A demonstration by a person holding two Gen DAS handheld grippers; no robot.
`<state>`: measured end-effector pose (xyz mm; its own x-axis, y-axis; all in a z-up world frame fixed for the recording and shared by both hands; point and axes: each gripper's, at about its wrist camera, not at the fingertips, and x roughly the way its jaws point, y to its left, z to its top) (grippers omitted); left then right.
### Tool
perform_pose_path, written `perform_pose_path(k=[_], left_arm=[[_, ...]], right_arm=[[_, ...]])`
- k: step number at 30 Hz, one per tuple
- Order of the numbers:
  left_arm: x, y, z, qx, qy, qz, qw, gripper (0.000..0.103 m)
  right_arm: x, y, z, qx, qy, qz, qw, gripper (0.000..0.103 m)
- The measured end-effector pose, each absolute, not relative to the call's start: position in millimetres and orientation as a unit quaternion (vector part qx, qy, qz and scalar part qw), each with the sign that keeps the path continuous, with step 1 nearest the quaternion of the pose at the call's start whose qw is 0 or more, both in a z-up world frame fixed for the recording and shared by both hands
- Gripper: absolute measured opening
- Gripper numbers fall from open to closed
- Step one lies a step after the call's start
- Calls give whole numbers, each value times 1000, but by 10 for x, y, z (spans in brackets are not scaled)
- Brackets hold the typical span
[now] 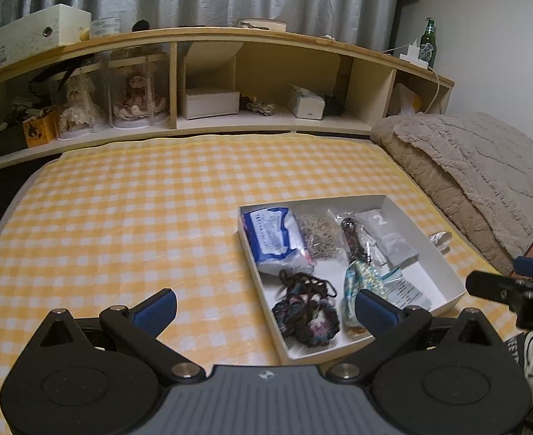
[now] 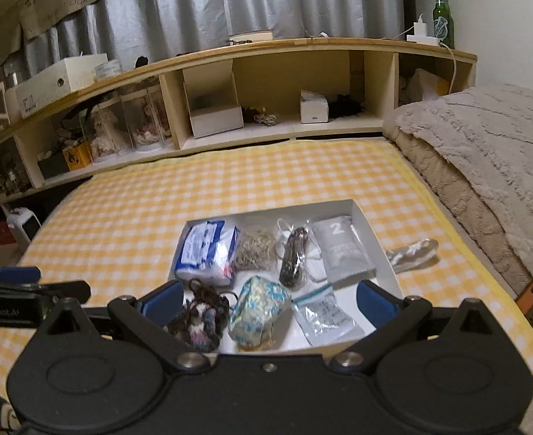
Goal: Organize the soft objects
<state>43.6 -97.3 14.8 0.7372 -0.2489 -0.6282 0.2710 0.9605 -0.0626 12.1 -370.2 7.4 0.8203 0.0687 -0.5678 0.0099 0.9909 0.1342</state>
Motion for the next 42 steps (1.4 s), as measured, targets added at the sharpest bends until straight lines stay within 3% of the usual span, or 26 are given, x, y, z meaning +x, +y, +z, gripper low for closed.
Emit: perform_pose_path(k=[11,42], left_arm=[[198,-849,22,35,315,-111,942,103],[38,-716,-10,27,290,-106,951,103]], right_arm=[[-151,-3460,-9,14,275,-25,961,103],[-305,-3399,-86,13,260,-37,965,103]])
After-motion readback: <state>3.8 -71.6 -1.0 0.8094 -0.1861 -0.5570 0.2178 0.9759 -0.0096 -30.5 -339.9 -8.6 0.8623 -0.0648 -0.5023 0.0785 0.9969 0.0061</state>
